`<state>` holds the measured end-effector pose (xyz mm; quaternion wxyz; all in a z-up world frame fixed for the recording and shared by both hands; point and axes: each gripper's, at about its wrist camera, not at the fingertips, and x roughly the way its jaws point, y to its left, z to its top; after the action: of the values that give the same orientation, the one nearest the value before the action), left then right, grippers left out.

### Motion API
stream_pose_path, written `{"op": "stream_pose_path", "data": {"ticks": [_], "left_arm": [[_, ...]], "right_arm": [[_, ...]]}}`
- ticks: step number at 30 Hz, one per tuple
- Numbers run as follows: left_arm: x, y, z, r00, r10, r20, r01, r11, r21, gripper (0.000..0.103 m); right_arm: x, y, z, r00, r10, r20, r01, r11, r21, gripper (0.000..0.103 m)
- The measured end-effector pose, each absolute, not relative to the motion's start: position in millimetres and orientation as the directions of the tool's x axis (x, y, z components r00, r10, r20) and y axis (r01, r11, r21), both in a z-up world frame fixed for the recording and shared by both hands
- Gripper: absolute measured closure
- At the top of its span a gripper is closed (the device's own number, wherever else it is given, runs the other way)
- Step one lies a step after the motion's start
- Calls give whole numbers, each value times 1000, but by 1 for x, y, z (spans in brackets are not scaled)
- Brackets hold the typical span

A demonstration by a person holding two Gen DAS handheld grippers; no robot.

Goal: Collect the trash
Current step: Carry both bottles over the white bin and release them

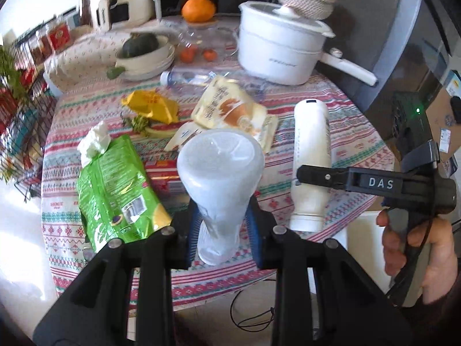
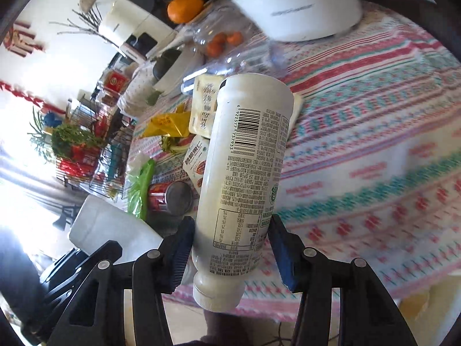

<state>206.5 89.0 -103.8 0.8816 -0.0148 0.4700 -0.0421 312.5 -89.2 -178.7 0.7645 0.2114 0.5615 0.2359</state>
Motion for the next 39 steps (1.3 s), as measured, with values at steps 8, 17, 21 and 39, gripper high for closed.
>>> {"op": "stream_pose_path", "data": {"ticks": [8,17,21,39], "left_arm": [[189,41,-89,568,-201,-798,215,972,-92,72],[170,-15,-89,514,-326,-793,372,918,-136,72],[166,-38,-100,446,-386,-808,426,885,-188,72],[150,-126,-162,198,-510,-837,545,767,-338,71]], "right_arm": [[272,-139,-135,338,529,-778,-165,847,505,50],[231,-217,-118,395,395,-829,-126,917,378,50],[216,-245,-126,373,336,-865,-85,940,329,50],[180,-319,-201,143,181,-973,19,983,185,50]]}}
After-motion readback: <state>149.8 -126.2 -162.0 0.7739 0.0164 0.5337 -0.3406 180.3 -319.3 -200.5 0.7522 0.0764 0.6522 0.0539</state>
